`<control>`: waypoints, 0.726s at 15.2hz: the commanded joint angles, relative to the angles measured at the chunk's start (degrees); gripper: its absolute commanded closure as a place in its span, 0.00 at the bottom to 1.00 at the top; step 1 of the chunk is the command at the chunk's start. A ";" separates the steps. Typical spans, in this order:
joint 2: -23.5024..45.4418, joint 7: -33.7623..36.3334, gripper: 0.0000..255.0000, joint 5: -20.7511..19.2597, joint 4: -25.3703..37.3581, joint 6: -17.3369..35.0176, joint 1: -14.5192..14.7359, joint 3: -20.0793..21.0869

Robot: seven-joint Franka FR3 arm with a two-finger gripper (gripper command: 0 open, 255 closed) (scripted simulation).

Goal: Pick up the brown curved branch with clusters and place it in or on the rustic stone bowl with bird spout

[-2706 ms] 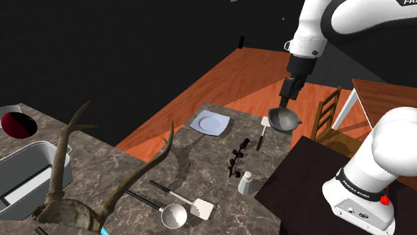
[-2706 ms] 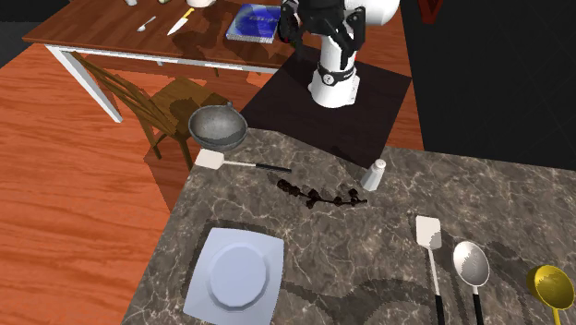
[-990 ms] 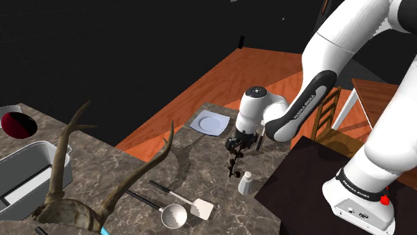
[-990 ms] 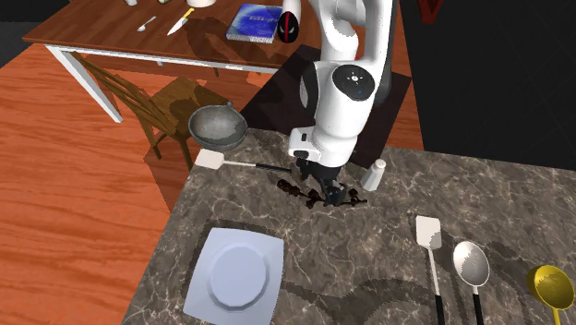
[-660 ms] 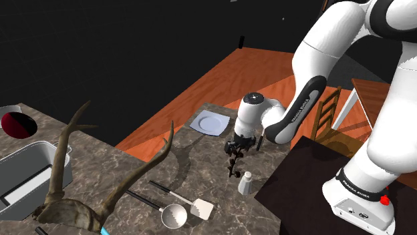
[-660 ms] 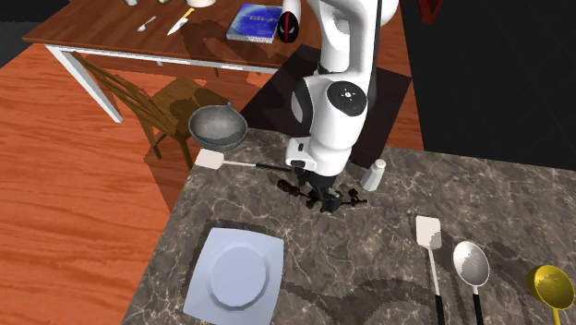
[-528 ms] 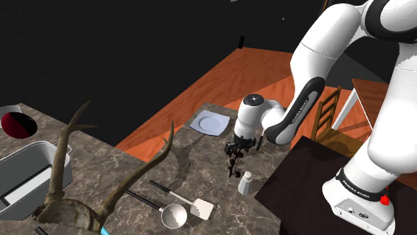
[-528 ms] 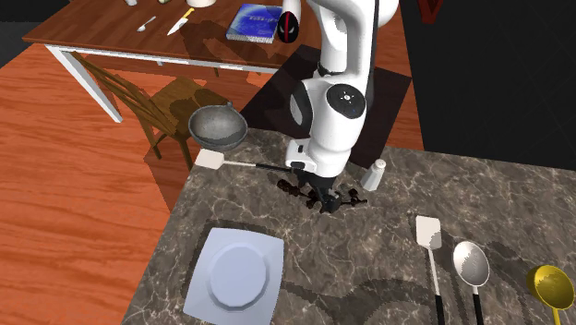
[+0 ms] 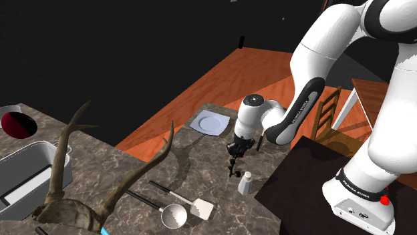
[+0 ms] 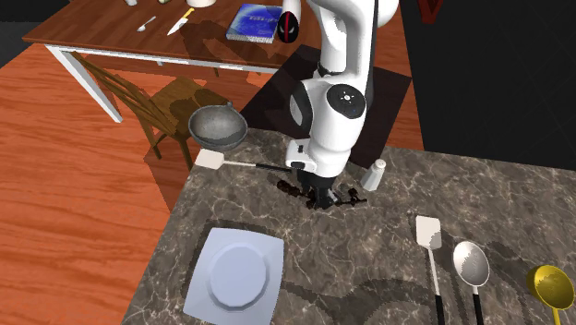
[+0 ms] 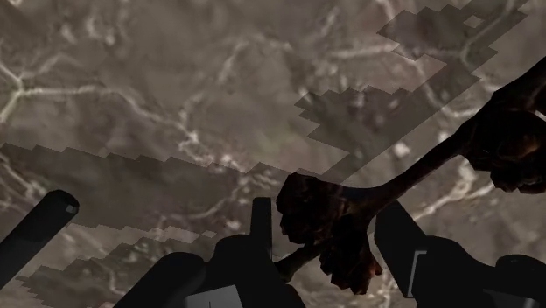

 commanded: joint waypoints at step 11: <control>-2.85 -4.23 1.00 5.17 -1.14 -1.58 -2.72 3.65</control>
